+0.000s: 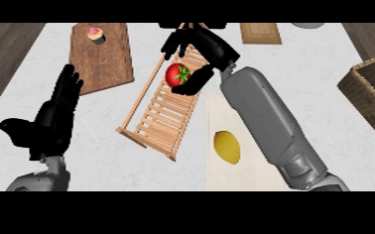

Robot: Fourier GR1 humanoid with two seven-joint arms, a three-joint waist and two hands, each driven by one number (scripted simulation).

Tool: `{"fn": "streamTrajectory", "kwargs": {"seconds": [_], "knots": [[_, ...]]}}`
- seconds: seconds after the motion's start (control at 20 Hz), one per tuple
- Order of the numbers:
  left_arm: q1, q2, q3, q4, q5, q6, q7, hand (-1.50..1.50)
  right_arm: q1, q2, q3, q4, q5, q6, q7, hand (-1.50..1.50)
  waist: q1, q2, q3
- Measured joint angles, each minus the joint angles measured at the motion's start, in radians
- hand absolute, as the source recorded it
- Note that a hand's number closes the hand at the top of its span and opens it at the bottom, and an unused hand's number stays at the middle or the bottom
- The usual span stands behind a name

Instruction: Pick the tomato from the placemat and place it in the tiered shelf

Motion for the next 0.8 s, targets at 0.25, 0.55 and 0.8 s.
{"fn": "streamTrajectory", "kwargs": {"seconds": [0.25,0.55,0.8], "knots": [[-0.001,-0.003,-0.001,-0.011,0.003,-0.009,0.013,0.00,-0.069,0.001,0.016,0.112,-0.066,0.007,-0.037,-1.50,0.002,0.001,0.000],[-0.011,0.009,0.014,-0.027,0.010,-0.020,0.040,0.00,-0.117,0.001,-0.029,0.155,-0.164,0.038,-0.090,-1.50,0.000,0.000,0.000],[-0.011,0.015,0.030,-0.022,0.019,-0.027,0.041,0.00,-0.169,-0.045,-0.136,0.167,-0.248,0.086,-0.059,-1.50,-0.006,-0.001,0.000]]}}
